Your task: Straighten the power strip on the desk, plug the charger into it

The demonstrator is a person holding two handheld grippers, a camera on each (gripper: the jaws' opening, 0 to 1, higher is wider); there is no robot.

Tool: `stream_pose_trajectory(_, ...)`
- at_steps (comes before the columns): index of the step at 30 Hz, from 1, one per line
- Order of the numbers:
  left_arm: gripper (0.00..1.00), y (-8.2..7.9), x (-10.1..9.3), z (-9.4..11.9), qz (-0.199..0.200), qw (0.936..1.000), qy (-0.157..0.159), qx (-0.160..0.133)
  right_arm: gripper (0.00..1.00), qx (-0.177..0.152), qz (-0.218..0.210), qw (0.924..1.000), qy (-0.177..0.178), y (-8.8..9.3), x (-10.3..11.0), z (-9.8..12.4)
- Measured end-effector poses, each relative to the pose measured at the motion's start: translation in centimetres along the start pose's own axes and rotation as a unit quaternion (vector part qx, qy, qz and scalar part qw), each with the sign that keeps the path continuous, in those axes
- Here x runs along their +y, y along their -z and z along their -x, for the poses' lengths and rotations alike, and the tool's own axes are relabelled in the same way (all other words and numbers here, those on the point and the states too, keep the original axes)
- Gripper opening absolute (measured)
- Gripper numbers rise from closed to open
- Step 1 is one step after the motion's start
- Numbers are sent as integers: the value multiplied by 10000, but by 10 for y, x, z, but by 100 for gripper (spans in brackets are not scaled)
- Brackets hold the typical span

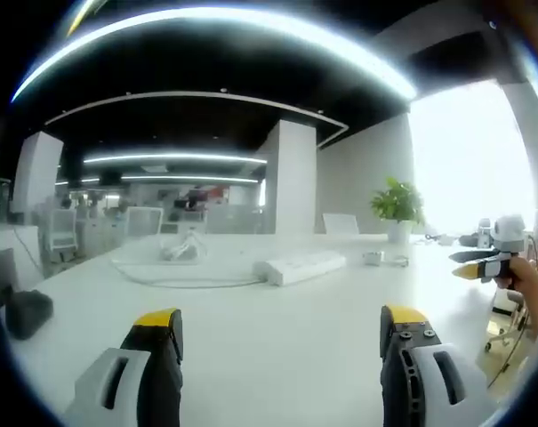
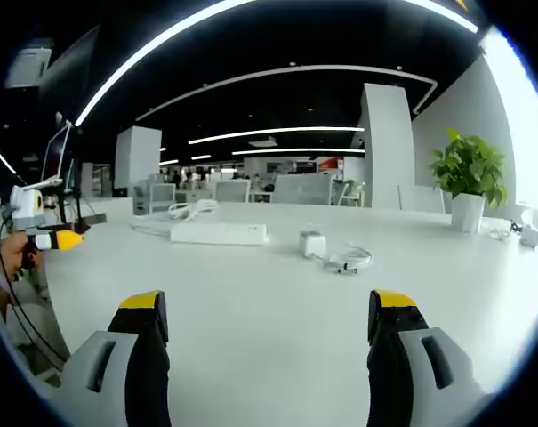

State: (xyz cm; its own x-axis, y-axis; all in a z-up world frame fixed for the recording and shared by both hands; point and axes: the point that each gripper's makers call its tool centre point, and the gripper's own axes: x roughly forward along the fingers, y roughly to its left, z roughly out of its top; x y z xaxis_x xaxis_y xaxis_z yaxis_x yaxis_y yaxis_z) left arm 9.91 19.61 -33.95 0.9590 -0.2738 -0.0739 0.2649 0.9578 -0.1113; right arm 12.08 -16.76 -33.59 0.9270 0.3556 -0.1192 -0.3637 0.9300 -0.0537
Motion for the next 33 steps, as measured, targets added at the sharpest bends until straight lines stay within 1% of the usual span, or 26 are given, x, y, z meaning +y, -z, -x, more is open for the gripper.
stream_pose_trajectory(14,95,-3,-1,0,-53,10000,-16,-48,93,-13,6,10000,27,1,-1,2)
stream_pose_trajectory(27,95,-1,-2,0,-120,9999,-11,-10,93,32,-47,10000,35,6,-2,3)
stream_pose_trajectory(33,95,-1,-1,1,-126,9999,-28,-14,93,14,-49,10000,44,5,-2,3)
